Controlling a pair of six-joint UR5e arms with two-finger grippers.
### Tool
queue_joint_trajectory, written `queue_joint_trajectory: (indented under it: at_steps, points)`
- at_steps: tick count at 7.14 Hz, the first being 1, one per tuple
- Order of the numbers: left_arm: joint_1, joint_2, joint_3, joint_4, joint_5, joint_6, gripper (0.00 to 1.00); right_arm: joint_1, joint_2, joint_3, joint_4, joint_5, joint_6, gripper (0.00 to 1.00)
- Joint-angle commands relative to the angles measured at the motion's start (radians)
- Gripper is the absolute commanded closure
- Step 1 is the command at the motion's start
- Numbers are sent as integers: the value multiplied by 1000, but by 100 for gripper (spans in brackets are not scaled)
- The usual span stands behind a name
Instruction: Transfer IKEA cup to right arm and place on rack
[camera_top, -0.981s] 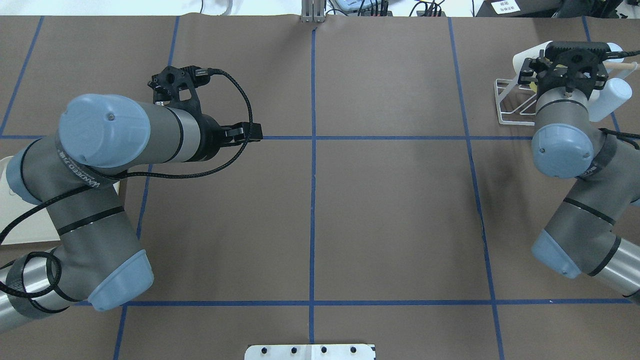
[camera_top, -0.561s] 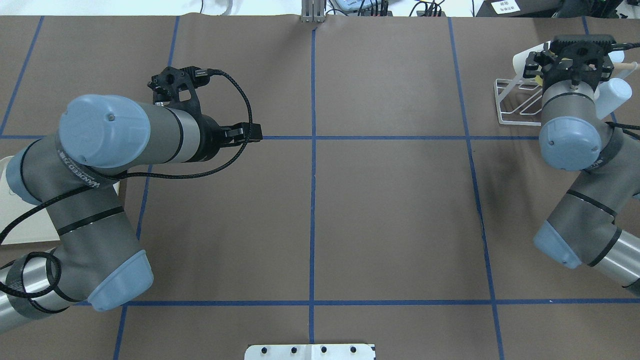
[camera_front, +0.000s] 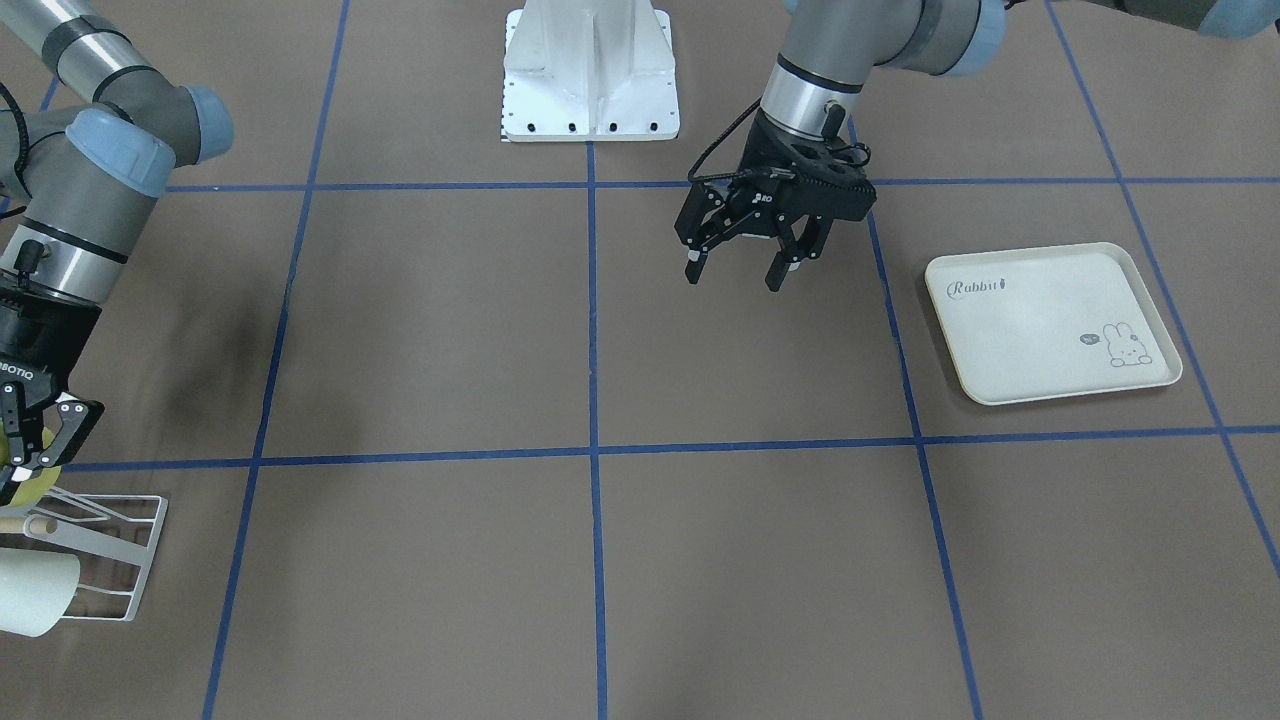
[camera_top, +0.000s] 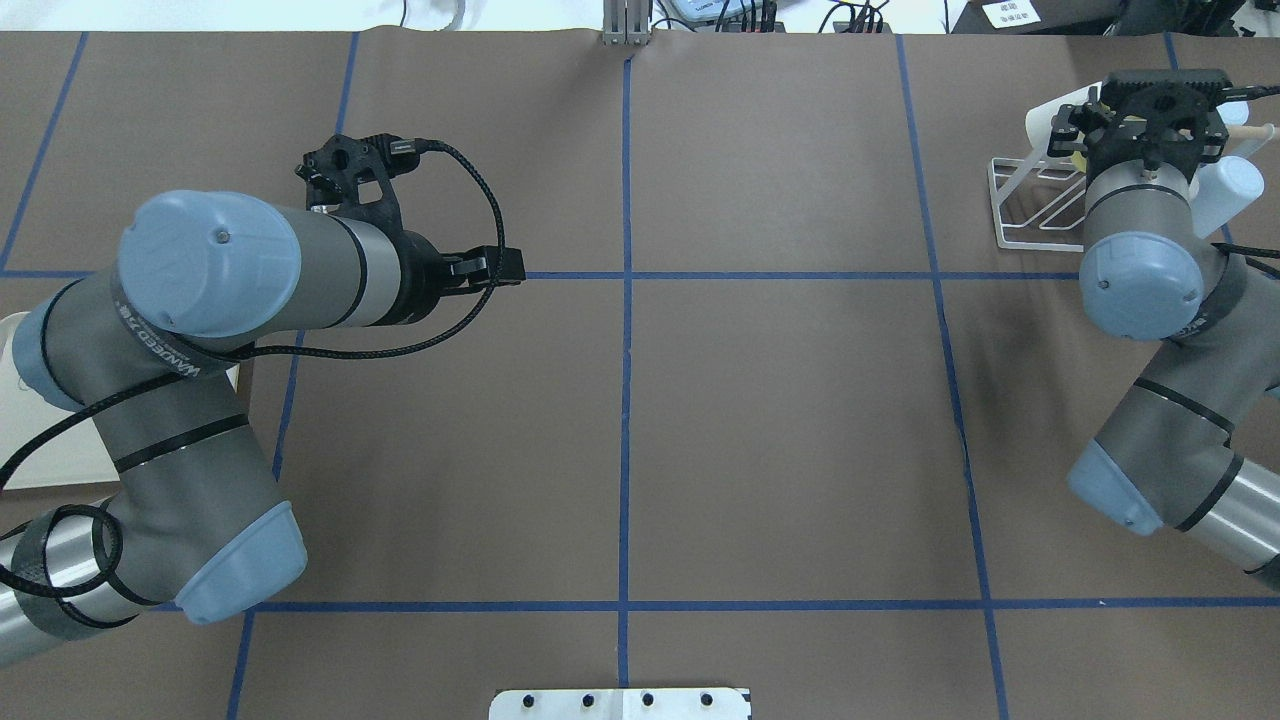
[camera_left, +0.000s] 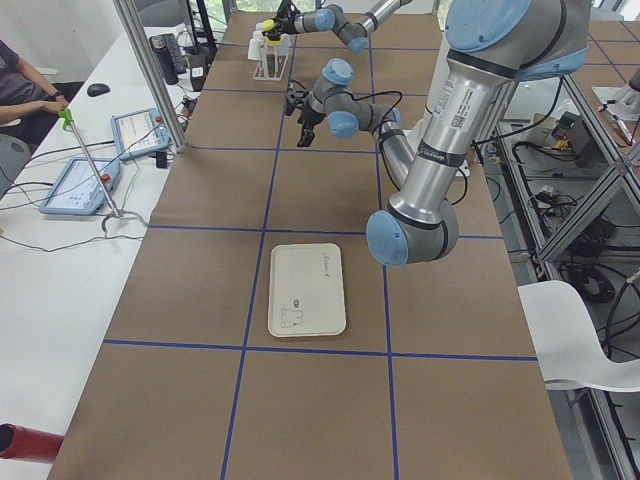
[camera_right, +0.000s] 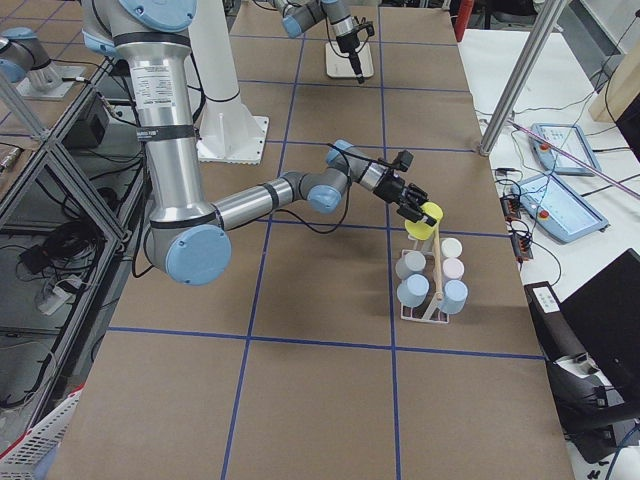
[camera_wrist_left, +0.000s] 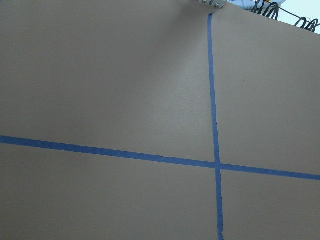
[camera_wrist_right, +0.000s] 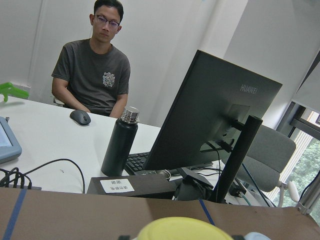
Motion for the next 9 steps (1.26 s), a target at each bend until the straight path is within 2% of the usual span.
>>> queue_joint_trajectory:
  at_steps: [1, 9]
  points:
    - [0, 0, 0, 0, 0, -2, 0, -2, -1, -11, 0, 0, 4, 100]
    - [3, 2, 3, -5, 0, -2, 0, -25, -3, -41, 0, 0, 7, 100]
